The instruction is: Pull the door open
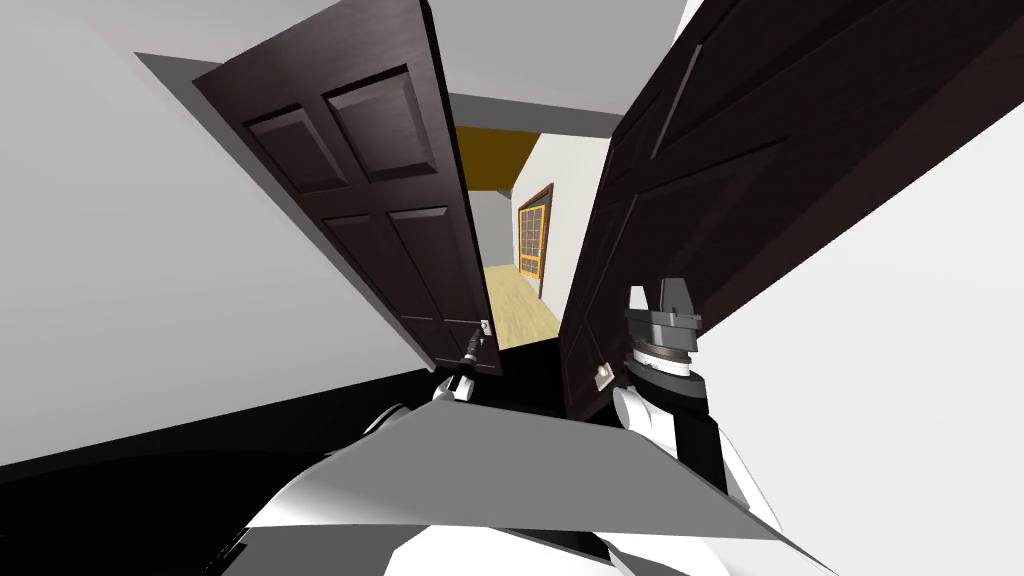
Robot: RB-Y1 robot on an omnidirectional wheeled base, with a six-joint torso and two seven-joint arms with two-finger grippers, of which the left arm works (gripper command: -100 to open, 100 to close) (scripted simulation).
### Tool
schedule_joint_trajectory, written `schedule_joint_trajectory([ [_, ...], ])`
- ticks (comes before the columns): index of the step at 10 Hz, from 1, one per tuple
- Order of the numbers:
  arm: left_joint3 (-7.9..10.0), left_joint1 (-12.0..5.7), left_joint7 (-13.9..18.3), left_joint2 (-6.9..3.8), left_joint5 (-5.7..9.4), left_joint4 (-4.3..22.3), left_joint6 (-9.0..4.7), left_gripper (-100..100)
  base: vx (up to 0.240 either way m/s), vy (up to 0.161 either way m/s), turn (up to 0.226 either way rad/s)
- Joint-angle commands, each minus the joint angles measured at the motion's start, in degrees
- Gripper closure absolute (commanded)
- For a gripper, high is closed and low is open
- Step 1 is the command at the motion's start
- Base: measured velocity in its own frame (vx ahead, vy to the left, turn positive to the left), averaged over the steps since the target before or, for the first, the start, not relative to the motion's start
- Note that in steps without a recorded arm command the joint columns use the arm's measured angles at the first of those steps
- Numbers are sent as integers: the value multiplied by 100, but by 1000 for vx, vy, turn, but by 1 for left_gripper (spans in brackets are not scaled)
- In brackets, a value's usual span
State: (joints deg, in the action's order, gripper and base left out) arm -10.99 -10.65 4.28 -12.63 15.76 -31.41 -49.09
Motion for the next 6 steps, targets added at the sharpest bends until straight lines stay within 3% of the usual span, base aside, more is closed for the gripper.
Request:
schedule_joint_trajectory([
  [1, 55, 33, 56, 44, -180, -74, 32, -100, 125, -3, 90],
  [6, 206, 93, 266, 146, -714, -185, 66, -100, 93, 1, 102],
])
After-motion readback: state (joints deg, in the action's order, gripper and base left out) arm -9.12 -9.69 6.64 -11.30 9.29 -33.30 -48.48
